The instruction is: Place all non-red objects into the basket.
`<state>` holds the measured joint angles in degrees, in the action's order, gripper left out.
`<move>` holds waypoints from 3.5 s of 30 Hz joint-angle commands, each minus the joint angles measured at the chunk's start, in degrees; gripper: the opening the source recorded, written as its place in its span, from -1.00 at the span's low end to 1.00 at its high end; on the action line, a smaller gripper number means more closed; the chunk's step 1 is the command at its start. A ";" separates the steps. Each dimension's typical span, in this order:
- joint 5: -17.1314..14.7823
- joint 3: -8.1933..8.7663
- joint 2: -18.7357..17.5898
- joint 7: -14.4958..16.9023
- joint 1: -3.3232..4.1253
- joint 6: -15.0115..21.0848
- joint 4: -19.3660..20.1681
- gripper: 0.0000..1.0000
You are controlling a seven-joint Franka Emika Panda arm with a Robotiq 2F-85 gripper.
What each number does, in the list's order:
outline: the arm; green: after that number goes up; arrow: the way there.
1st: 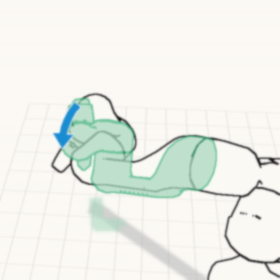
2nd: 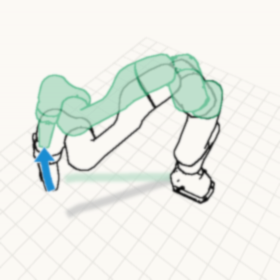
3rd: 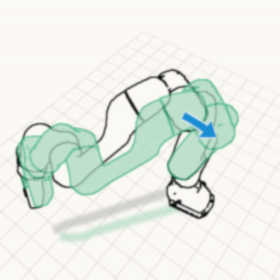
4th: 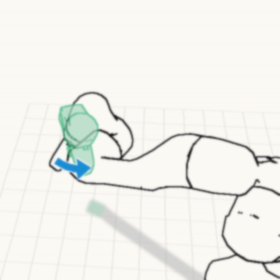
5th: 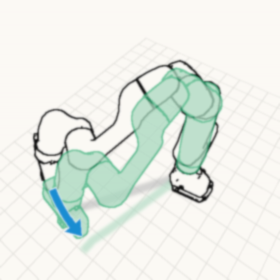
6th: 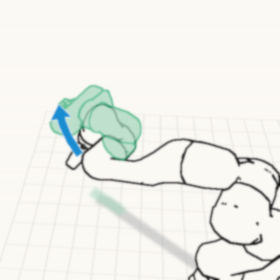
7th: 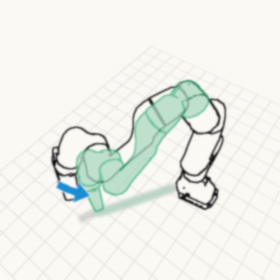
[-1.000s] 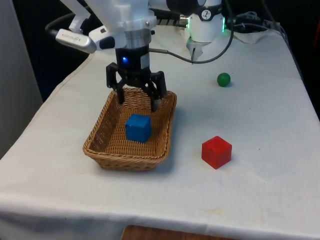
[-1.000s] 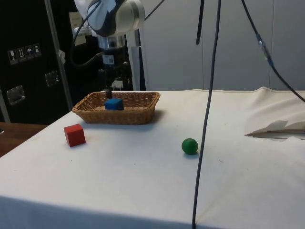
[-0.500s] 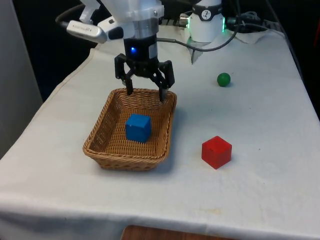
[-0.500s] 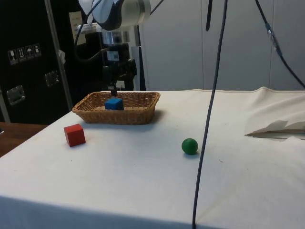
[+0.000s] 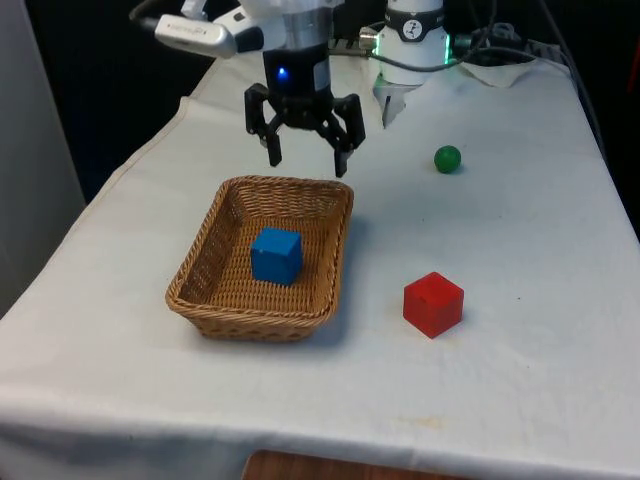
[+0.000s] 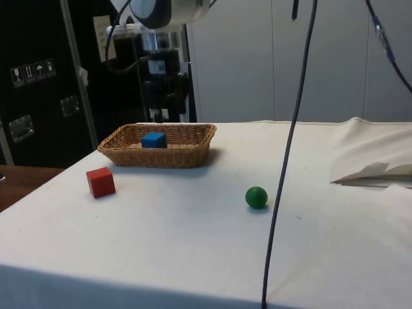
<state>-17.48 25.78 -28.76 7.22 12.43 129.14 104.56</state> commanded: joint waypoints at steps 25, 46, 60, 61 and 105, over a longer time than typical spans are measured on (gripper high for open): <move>6.47 -0.63 13.52 -4.98 2.46 -3.55 9.74 1.00; 7.73 -3.84 20.34 -7.62 2.86 3.09 19.25 1.00; 10.43 -5.50 25.15 -9.34 2.75 6.99 25.61 1.00; 10.71 -5.67 25.44 -9.51 2.81 7.10 25.95 1.00; 15.07 -13.87 35.52 -10.94 2.46 8.88 38.62 1.00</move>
<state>-3.61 12.20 6.30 -2.69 14.95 137.22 142.61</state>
